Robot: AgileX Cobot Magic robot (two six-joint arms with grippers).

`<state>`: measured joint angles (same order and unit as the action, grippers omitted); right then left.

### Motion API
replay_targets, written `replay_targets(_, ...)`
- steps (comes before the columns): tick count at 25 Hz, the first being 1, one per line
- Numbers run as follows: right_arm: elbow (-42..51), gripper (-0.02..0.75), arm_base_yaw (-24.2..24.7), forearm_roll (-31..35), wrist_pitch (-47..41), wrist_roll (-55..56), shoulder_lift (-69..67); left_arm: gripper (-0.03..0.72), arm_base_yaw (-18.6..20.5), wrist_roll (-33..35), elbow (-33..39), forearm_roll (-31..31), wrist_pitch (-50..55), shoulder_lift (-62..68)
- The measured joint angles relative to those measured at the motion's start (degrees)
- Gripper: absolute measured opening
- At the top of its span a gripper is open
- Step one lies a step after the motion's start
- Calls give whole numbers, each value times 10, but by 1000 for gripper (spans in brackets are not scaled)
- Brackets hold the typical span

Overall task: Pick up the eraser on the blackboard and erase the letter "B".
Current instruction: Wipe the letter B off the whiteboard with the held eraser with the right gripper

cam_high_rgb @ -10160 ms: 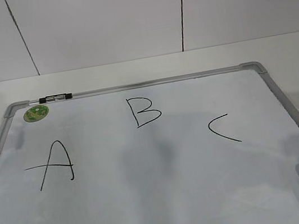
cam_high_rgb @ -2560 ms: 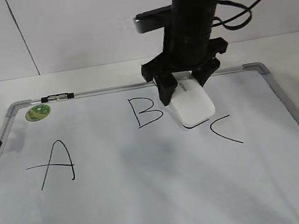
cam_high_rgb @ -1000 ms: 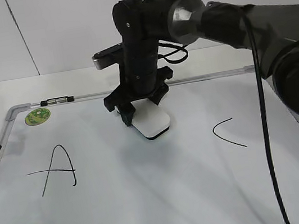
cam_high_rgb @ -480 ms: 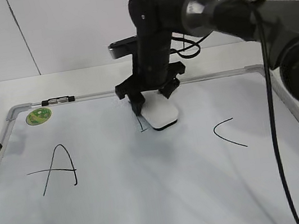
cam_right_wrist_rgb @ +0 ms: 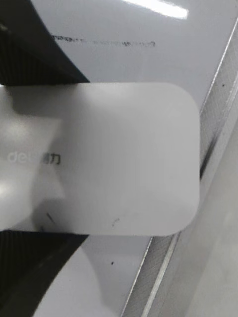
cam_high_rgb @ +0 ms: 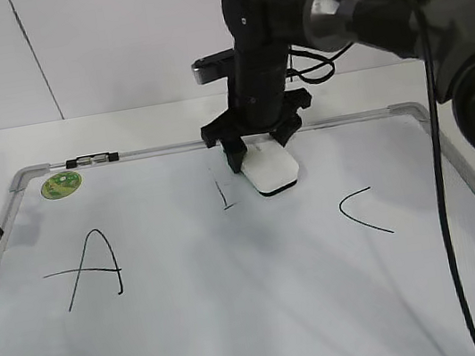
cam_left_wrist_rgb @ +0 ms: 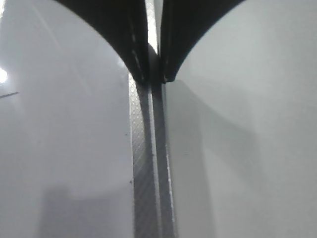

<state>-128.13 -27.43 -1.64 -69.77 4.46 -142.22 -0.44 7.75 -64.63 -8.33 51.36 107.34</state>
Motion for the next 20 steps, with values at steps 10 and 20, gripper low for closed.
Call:
replay_targets(10, 0, 537, -86, 1, 6, -14, -2, 18, 0, 0, 0, 3, 2, 0)
replay_targets(20, 0, 537, -122, 16, 8, -27, -3, 18, 0, 0, 0, 5, 4, 0)
